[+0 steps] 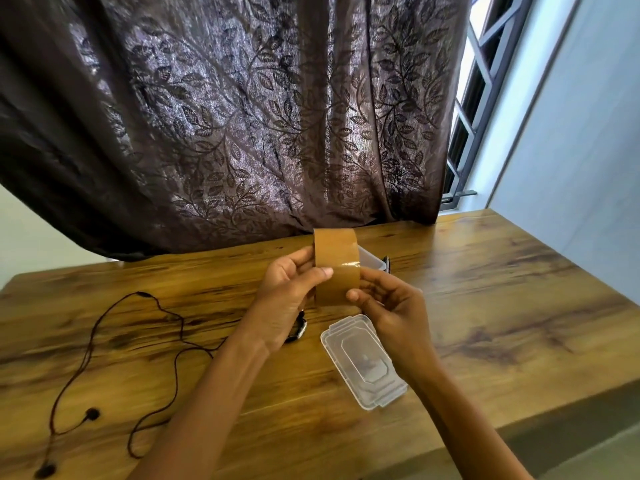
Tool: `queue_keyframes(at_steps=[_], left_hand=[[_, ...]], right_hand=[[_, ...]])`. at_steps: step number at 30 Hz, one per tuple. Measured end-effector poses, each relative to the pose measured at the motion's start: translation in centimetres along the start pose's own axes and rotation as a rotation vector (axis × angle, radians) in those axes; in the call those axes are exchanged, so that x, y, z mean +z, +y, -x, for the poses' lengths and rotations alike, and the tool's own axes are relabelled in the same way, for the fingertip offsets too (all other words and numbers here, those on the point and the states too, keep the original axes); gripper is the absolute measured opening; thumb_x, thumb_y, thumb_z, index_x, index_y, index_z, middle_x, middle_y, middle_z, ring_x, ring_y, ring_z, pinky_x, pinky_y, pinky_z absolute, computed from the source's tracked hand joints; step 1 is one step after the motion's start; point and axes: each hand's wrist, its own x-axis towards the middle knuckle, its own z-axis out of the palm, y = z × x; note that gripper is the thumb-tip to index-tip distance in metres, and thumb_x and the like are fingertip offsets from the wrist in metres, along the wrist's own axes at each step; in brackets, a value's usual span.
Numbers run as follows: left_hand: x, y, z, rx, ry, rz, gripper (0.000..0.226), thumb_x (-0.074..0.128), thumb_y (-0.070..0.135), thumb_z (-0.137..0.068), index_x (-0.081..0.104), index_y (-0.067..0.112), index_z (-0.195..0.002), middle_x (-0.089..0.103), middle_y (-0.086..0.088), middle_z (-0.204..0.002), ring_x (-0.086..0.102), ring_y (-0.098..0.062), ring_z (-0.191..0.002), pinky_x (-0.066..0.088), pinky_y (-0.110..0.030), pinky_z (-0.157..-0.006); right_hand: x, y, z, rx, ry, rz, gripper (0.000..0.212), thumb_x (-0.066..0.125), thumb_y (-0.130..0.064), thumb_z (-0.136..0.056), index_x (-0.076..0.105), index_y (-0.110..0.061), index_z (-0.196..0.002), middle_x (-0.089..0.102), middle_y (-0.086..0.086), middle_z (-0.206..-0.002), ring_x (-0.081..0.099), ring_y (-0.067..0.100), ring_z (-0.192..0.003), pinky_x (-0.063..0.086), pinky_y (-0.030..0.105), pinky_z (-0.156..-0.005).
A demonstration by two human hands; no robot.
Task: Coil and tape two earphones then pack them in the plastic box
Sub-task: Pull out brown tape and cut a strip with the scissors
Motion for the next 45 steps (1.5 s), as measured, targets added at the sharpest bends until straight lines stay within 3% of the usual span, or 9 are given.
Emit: queue_keyframes(at_steps=[8,18,23,27,30,33,36,39,45], left_hand=[[0.5,0.1,-0.2,0.034,0.087,-0.093,0.026,0.047,0.003,-0.09,0.066,0.02,-0.095,0.074,0.003,-0.086,0.065,-0.009,-0.081,0.051,-0.033,-0.079],[0.3,0.0,-0.4,0.068,0.093,-0.159,0.021,0.049,0.009,-0.091,0.067,0.018,-0.096,0.074,0.003,-0.084,0.064,-0.01,-0.08,0.051,-0.026,-0.072],[0.1,0.4,-0.4,0.07,0.015,-0.138,0.024,0.049,0.007,-0.091,0.065,0.016,-0.107,0.073,-0.003,-0.1,0.066,-0.013,-0.093,0.053,-0.029,-0.082],[-0.3,0.5,-0.2,0.056,-0.04,-0.112,0.032,0.049,0.005,-0.09,0.056,0.014,-0.12,0.068,-0.003,-0.114,0.063,-0.013,-0.106,0.053,-0.022,-0.082],[-0.2,0.5,0.1,0.044,-0.073,-0.111,0.032,0.049,0.001,-0.089,0.057,0.021,-0.113,0.071,0.004,-0.107,0.065,-0.009,-0.102,0.053,-0.017,-0.075],[0.0,0.4,0.3,0.042,-0.119,-0.132,0.035,0.048,-0.005,-0.089,0.058,0.024,-0.105,0.073,0.012,-0.096,0.066,-0.002,-0.096,0.05,-0.011,-0.072],[0.1,0.3,0.4,0.041,-0.13,-0.143,0.038,0.047,-0.008,-0.088,0.056,0.027,-0.098,0.073,0.019,-0.086,0.065,0.006,-0.09,0.048,-0.007,-0.073],[0.2,0.3,0.4,0.055,-0.141,-0.169,0.04,0.049,-0.009,-0.087,0.054,0.03,-0.095,0.071,0.023,-0.082,0.063,0.01,-0.088,0.047,-0.005,-0.074],[0.1,0.4,0.3,0.102,-0.17,-0.25,0.041,0.049,-0.011,-0.086,0.056,0.027,-0.097,0.072,0.019,-0.084,0.063,0.008,-0.09,0.047,-0.007,-0.075]], right_hand=[[0.4,0.0,-0.3,-0.068,-0.004,0.089,0.041,0.062,0.009,-0.078,0.061,-0.024,-0.102,0.072,-0.021,-0.082,0.067,0.0,-0.081,0.052,0.013,-0.071],[0.7,0.0,-0.2,-0.081,0.002,0.093,0.045,0.062,0.01,-0.078,0.057,-0.022,-0.11,0.071,-0.022,-0.082,0.068,0.0,-0.083,0.052,0.012,-0.071],[0.7,-0.3,-0.3,-0.101,0.01,0.064,0.039,0.063,0.007,-0.077,0.061,-0.018,-0.107,0.073,-0.015,-0.085,0.068,0.005,-0.084,0.053,0.016,-0.072],[0.7,-0.2,-0.4,-0.086,0.064,0.014,0.036,0.064,0.004,-0.077,0.062,-0.022,-0.102,0.073,-0.008,-0.088,0.067,0.005,-0.086,0.053,0.016,-0.07],[0.4,-0.4,-0.9,-0.201,0.13,0.204,0.042,0.072,-0.018,-0.078,0.056,-0.023,-0.116,0.06,-0.001,-0.116,0.058,0.01,-0.107,0.053,0.024,-0.082],[-0.2,-1.0,-2.2,-0.378,0.055,0.519,0.042,0.065,-0.03,-0.079,0.059,-0.018,-0.118,0.055,0.0,-0.127,0.05,0.009,-0.12,0.043,0.025,-0.098],[-0.4,-1.9,-3.6,-0.371,-0.117,0.631,0.042,0.064,-0.034,-0.078,0.065,-0.014,-0.114,0.061,-0.001,-0.123,0.05,0.006,-0.121,0.04,0.025,-0.103],[-1.0,-2.5,-4.7,-0.367,-0.212,0.69,0.041,0.071,-0.031,-0.073,0.068,-0.013,-0.109,0.066,-0.001,-0.116,0.056,0.0,-0.111,0.044,0.022,-0.099],[-0.9,-2.0,-5.5,-0.433,-0.193,0.644,0.033,0.077,-0.017,-0.069,0.07,-0.005,-0.099,0.068,0.005,-0.107,0.06,0.005,-0.105,0.047,0.019,-0.094]])
